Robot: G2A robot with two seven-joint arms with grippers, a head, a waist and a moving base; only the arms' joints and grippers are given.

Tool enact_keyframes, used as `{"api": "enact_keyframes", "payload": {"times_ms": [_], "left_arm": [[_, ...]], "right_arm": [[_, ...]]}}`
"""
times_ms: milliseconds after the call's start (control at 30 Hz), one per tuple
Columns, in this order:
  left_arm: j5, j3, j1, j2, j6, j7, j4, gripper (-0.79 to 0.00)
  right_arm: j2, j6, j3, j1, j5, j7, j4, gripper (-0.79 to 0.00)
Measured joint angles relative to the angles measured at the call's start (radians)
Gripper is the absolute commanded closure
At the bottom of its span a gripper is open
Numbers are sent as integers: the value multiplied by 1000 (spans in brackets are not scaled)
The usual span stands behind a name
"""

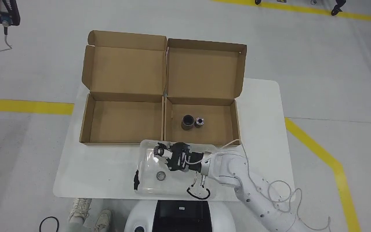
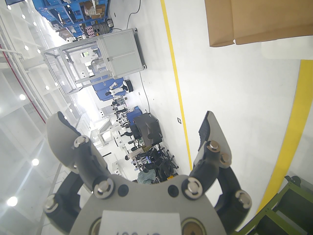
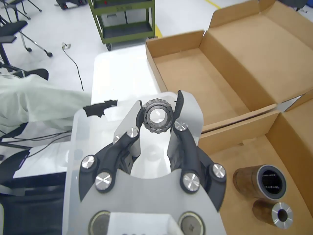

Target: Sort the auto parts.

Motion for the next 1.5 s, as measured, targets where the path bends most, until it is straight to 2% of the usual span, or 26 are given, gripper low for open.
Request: {"api": "enact_keyframes", "payload": {"times_ms": [233,467,800,1133,1500], "left_arm": [[0,0,0,0,0,0,0,-785],[0,0,0,0,0,0,0,-785],[0,0,0,0,0,0,0,-785],[0,0,0,0,0,0,0,-785],[0,0,0,0,0,0,0,-785]], "right_arm": [[6,-66,61,14,33,-241,20,0],[5,-123,108,66,68,-405,-9,0],[9,-111,176,91,27,-517,-113,0],[25,-93,249,-13,-62,-681,-198,0],[34,-97,277,-52,-78,-732,-212,0]]}}
